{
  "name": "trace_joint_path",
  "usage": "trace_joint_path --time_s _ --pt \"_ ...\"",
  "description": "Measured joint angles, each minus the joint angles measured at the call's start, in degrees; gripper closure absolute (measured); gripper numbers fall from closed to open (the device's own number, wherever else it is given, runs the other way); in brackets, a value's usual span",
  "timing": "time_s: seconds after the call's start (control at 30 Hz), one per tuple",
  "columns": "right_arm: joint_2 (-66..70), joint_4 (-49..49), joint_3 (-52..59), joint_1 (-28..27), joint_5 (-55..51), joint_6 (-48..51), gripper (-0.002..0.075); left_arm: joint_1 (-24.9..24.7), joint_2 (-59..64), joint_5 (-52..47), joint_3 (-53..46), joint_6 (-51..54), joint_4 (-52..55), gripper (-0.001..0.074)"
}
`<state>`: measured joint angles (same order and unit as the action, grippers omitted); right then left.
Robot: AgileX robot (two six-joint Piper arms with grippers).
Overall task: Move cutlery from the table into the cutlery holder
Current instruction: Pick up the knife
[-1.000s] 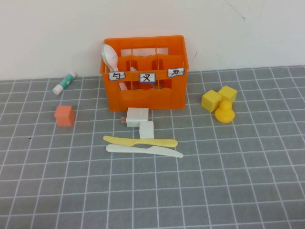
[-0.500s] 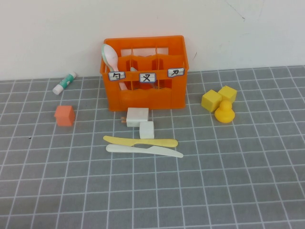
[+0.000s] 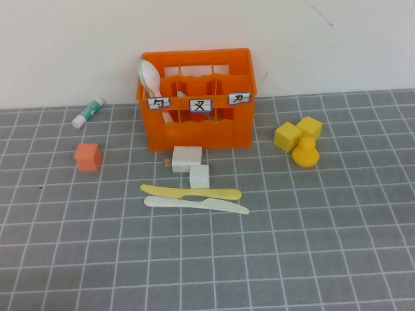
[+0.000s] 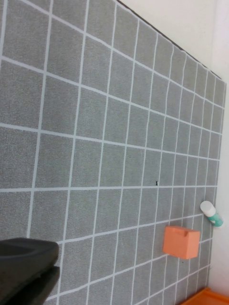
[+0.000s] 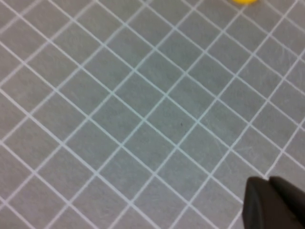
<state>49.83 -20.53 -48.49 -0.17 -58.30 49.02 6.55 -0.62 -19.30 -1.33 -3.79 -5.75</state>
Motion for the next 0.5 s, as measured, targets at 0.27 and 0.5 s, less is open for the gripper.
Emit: trace_joint_path --time_s 0.27,0.5 --pt "14.99 0.77 -6.91 5.22 -0.38 10.55 0.0729 0.00 0.00 0.00 0.00 0.00 0.00 0.0736" --pt "31.46 6.00 -17.41 17.07 -0.38 14.56 0.0728 0.00 0.00 0.00 0.00 0.00 0.00 0.0736"
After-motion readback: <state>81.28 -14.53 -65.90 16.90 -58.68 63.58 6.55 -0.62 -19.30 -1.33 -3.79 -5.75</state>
